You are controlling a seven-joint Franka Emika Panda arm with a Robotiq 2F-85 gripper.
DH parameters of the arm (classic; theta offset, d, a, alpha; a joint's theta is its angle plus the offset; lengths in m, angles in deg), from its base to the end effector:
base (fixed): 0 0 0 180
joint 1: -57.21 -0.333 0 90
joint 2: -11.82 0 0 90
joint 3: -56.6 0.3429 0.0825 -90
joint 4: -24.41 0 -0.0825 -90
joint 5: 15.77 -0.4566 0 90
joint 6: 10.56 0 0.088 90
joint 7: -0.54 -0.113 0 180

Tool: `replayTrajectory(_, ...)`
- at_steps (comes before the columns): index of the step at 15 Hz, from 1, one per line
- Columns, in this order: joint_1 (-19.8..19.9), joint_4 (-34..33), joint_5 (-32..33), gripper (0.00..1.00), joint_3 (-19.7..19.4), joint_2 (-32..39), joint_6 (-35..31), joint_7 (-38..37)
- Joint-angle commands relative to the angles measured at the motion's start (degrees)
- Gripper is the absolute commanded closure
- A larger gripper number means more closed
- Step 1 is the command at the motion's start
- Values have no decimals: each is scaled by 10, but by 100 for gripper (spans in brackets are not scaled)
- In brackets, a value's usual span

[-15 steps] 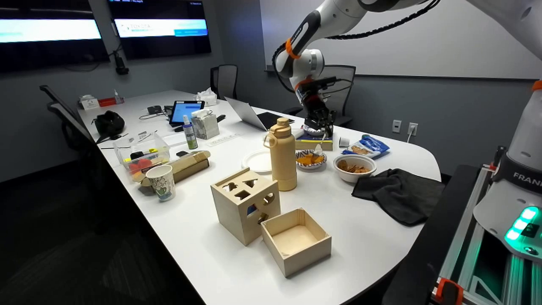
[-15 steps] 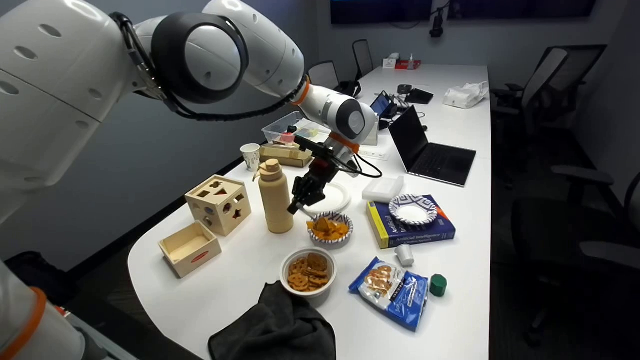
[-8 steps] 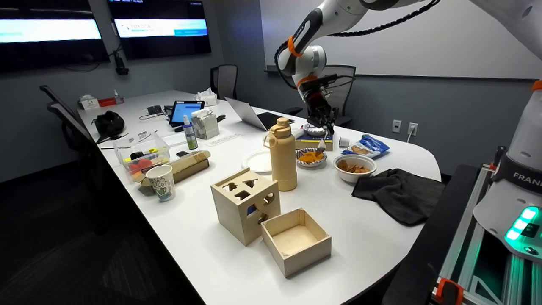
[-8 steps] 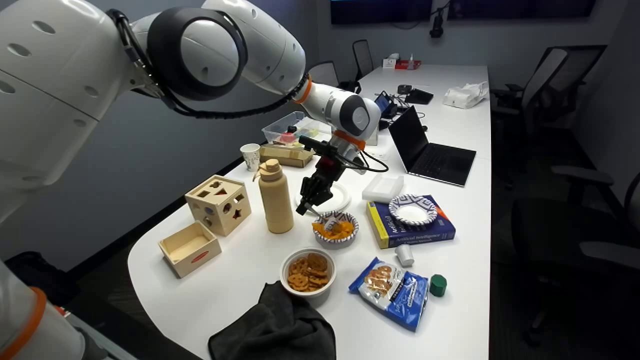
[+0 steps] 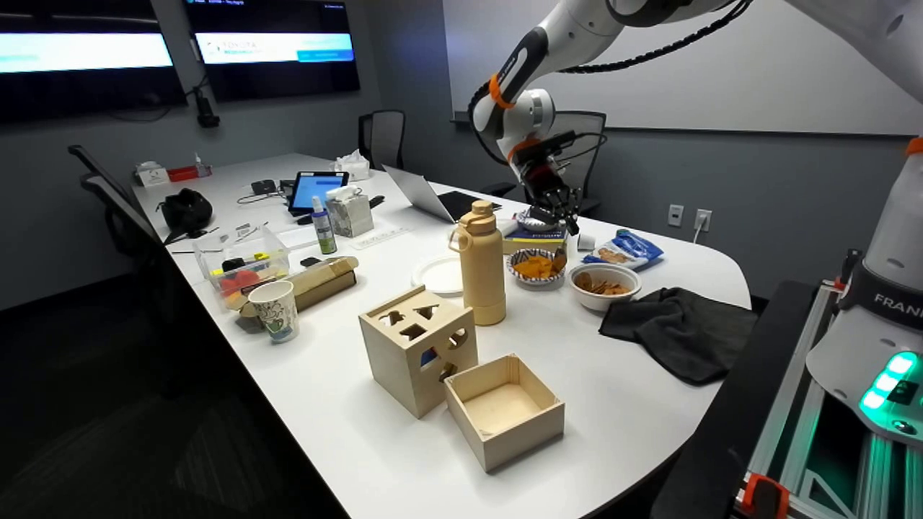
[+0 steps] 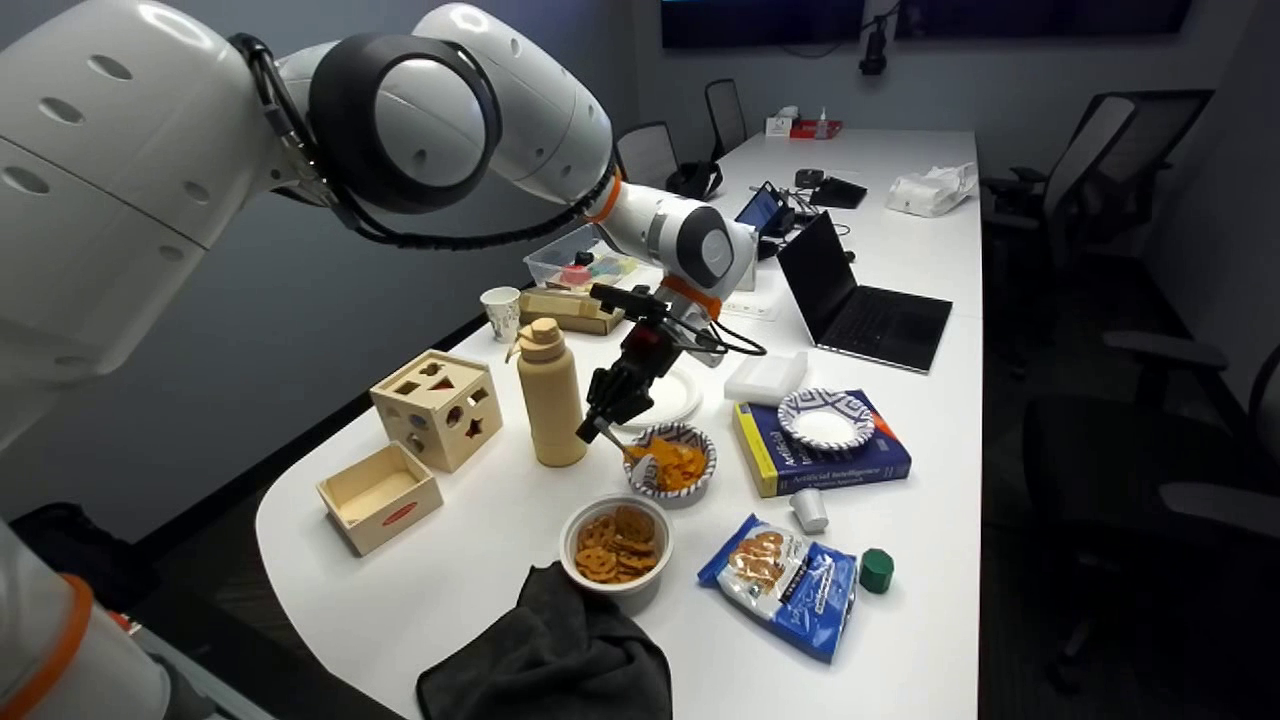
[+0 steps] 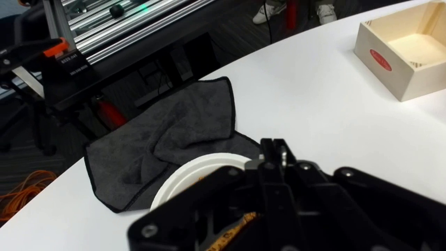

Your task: Use the silver cake spatula to stir the contents in the black and white bowl.

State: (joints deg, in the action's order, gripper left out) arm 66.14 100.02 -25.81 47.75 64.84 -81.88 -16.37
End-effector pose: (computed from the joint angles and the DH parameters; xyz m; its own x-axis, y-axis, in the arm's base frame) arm 0.6649 -0.1717 0.1219 0.3952 -0.4455 -0.8033 -0.4859 -0.8436 0.2288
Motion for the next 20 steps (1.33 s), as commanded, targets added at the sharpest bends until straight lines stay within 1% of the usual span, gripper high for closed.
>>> replayTrajectory(1,6,-14,-5,99,14,8,53,24)
replayTrajectory(4,11,-17,-14,99,22,7,79,48)
replayTrajectory(6,13,-17,-21,99,23,4,79,59)
replayTrajectory(10,9,-16,-19,99,17,3,54,53)
replayTrajectory(15,1,-4,-4,99,5,-8,5,36)
replayTrajectory(18,-1,3,9,99,-2,-17,-5,25)
replayTrajectory(20,-1,3,15,99,-6,-20,0,18)
